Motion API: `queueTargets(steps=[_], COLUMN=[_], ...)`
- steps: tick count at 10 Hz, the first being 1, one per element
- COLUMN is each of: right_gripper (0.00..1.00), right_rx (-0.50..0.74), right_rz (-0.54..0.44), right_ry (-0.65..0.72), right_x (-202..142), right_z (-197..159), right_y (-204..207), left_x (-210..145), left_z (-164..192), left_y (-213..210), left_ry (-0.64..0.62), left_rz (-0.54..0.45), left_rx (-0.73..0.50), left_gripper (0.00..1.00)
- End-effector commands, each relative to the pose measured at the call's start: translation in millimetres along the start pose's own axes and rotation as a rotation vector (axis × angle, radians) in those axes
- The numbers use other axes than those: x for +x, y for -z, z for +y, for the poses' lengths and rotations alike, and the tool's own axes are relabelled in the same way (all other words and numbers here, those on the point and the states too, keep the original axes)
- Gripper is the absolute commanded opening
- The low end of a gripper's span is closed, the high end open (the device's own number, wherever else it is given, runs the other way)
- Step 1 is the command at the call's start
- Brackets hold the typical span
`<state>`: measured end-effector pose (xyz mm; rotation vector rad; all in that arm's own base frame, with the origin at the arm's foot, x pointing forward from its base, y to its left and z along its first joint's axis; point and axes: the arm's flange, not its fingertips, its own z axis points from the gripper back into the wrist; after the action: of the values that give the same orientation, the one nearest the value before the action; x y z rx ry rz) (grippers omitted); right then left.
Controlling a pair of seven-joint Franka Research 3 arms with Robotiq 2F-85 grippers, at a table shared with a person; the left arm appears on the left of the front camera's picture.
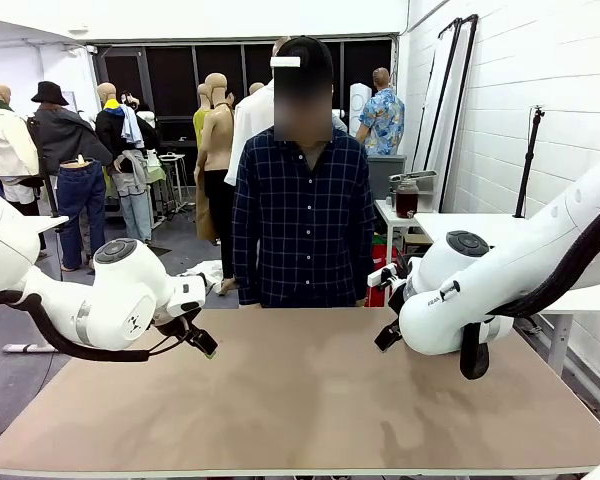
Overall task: Fold the training pants.
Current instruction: Grab both ends of the Training pants handed by a person.
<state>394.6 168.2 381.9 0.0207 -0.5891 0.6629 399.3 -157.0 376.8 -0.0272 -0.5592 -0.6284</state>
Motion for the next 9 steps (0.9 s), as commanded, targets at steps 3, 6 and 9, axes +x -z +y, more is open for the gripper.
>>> queueTargets(steps=[3,6,9], right_gripper=[1.00,1.00,1.00], right_rx=[0.028,0.034,0.022], right_rz=[-0.018,-0.009,-0.037], right_ry=[-0.015,-0.039,-0.068], right_x=[5,6,7], right_z=[13,22,29], right_y=[-52,-91,-126], left_x=[11,22,31], left_z=[-9,-21,-25], left_y=[-54,-92,-122], left_ry=[0.001,-0.003,-0.029], left_rz=[0.014,0.001,-0.048], left_rx=[-0.025,-0.015,-0.026], left_gripper=[1.00,1.00,1.00])
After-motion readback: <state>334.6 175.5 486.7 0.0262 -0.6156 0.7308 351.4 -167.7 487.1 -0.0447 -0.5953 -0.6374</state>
